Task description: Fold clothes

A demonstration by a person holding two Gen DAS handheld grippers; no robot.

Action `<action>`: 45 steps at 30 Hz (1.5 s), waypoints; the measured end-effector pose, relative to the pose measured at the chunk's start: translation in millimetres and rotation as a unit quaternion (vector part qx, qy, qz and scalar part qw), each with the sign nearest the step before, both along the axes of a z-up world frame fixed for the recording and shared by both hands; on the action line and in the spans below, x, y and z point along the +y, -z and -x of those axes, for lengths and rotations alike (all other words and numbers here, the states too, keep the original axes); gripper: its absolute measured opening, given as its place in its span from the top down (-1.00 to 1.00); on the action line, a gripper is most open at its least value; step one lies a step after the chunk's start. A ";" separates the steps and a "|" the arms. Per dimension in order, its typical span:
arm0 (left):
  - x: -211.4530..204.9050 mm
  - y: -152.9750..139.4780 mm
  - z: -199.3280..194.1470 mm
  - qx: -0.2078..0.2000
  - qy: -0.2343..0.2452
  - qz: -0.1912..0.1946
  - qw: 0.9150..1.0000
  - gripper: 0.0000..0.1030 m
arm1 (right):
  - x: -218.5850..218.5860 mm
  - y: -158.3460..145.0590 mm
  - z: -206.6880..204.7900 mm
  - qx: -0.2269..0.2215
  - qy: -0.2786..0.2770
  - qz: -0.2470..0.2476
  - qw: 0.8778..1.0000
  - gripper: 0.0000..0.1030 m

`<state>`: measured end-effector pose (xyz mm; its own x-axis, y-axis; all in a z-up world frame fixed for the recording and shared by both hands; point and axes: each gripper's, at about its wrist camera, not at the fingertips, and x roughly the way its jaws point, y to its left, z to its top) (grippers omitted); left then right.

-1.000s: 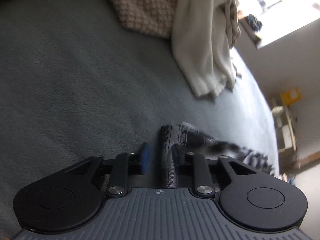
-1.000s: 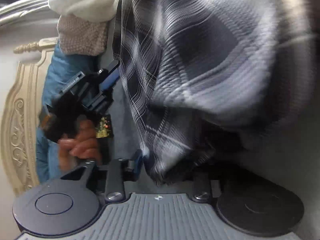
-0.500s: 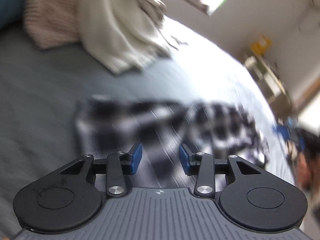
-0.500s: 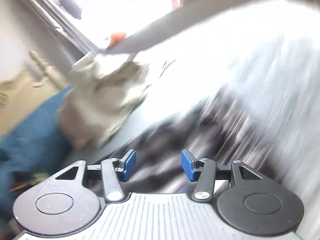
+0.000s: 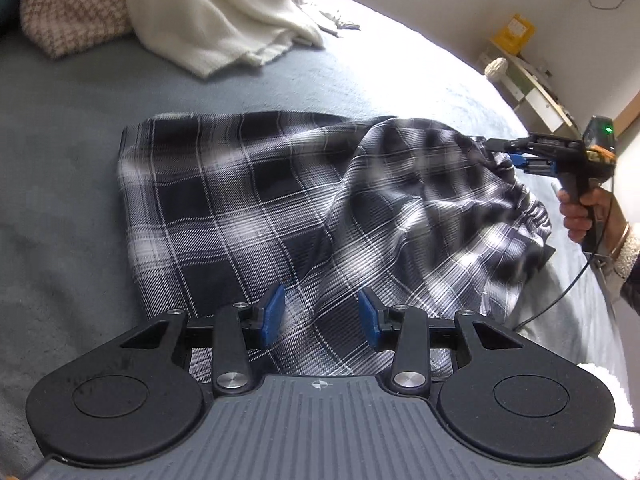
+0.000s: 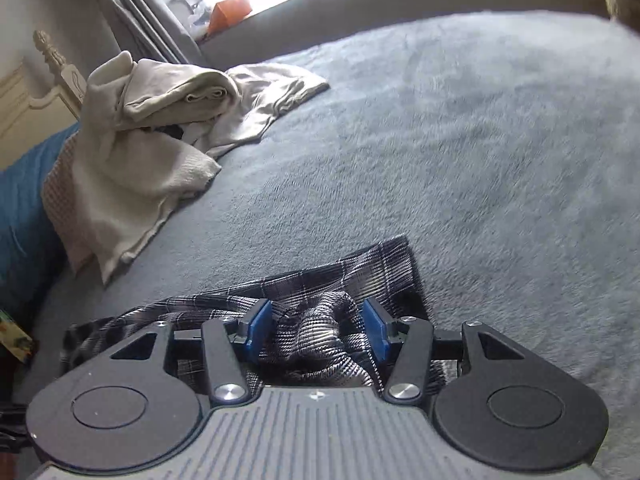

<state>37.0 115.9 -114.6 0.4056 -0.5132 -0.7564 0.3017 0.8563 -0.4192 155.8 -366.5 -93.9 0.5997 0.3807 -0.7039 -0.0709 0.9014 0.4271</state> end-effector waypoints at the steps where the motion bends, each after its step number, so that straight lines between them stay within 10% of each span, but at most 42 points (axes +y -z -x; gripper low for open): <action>1: 0.8 1.3 -0.2 0.002 -0.001 0.002 1.000 0.22 | 0.7 -3.0 1.1 -0.007 -0.010 -0.006 1.000 0.03; 11: 6.3 5.8 -3.0 0.005 -0.008 0.021 1.000 0.22 | 8.6 -2.7 32.6 -0.019 -0.028 0.048 0.998 0.05; 14: 7.2 5.8 -3.6 0.004 -0.011 0.024 1.000 0.22 | 11.5 -6.6 40.9 -0.029 -0.019 0.046 0.998 0.70; 32: 11.9 3.4 -12.4 0.015 -0.025 0.029 0.999 0.22 | -27.4 -32.1 60.1 0.000 0.057 -0.072 0.996 0.74; 45: 8.1 8.8 -15.8 0.020 -0.021 0.034 0.999 0.22 | -29.5 -7.6 81.7 0.003 0.035 -0.006 0.999 0.00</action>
<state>52.8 124.0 -123.4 0.3988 -0.5467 -0.7363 0.2478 0.8373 -0.4875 74.1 -396.0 -86.3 0.6201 0.3465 -0.7038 -0.0055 0.8990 0.4379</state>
